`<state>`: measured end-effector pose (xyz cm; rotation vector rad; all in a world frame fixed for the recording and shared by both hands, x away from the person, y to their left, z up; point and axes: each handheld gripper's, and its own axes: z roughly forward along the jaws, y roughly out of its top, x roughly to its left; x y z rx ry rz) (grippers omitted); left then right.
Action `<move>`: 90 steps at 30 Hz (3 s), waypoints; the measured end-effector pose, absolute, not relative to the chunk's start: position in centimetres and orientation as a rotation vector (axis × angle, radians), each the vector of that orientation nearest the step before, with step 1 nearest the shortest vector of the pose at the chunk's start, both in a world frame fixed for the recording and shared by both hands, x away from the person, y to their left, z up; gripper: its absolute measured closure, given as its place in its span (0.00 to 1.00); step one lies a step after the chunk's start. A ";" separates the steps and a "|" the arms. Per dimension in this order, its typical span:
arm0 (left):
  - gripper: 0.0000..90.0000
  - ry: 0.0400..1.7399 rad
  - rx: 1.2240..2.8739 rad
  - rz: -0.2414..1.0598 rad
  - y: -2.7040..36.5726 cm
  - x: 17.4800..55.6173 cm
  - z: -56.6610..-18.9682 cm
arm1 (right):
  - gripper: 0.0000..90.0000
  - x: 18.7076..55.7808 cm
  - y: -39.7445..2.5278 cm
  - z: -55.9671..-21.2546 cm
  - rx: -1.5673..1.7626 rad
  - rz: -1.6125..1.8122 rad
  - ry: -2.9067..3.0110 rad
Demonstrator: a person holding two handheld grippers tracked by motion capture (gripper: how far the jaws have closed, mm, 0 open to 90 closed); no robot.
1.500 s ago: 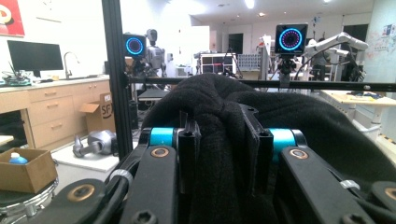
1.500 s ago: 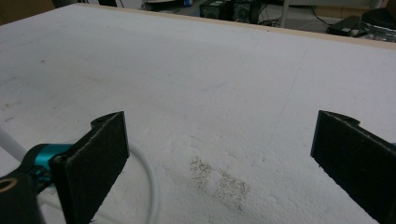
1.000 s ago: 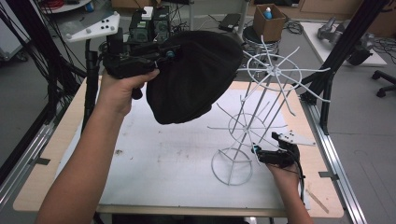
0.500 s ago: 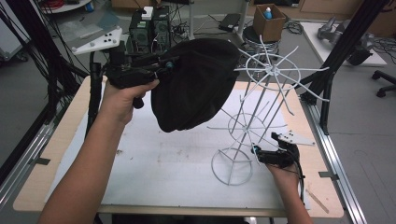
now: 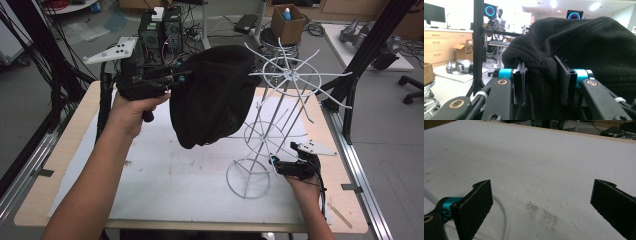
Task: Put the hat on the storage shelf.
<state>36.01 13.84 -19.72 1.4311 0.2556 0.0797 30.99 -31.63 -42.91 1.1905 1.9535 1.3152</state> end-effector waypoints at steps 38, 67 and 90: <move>0.39 0.394 1.552 0.121 18.2 36.4 -22.0 | 0.04 31.0 -31.5 -43.0 1.191 1.303 1.959; 0.31 0.601 1.674 0.313 23.1 34.2 -33.3 | 0.04 31.1 -31.3 -43.2 1.218 1.267 1.977; 0.23 0.703 1.721 0.356 23.8 34.1 -37.5 | 0.05 30.7 -32.8 -43.6 1.244 1.286 1.924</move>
